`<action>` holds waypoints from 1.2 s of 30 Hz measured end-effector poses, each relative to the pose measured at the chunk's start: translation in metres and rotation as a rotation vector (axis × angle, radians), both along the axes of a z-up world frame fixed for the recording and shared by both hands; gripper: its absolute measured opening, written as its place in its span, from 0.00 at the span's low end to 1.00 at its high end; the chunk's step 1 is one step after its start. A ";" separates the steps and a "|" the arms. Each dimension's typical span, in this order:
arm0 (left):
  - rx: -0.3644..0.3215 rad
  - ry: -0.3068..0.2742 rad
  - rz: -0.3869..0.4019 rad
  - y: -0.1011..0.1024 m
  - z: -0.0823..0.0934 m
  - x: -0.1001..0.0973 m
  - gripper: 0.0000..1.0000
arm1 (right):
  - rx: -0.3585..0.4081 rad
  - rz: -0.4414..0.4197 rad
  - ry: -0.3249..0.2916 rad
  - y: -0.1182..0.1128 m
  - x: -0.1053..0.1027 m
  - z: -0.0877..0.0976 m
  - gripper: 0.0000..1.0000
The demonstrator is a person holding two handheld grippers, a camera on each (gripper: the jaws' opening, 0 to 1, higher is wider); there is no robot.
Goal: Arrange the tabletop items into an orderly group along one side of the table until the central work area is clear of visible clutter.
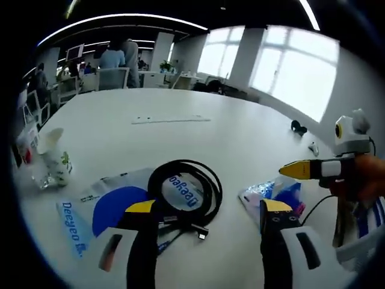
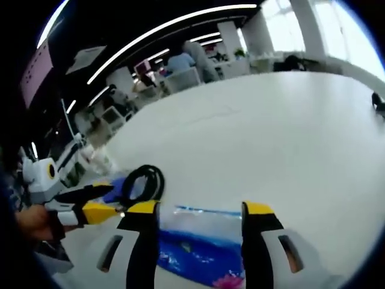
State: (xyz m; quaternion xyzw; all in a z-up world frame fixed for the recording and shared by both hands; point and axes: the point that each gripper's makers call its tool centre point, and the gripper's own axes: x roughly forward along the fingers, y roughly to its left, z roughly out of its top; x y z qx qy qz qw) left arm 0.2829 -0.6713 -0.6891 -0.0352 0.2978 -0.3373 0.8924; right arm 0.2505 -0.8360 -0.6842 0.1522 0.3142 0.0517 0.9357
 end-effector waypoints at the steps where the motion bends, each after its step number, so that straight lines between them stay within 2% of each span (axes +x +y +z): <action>1: -0.002 0.002 0.007 0.002 0.000 0.001 0.72 | -0.005 0.007 -0.004 0.003 0.003 0.001 0.52; 20: -0.027 0.010 0.149 0.044 -0.004 0.028 0.74 | -0.027 0.147 0.007 0.055 0.041 -0.003 0.53; 30: -0.021 0.023 0.184 0.054 -0.014 0.034 0.75 | -0.049 0.197 0.041 0.074 0.056 -0.017 0.53; 36: -0.021 0.034 0.187 0.053 -0.020 0.038 0.75 | -0.069 0.240 0.066 0.086 0.066 -0.027 0.54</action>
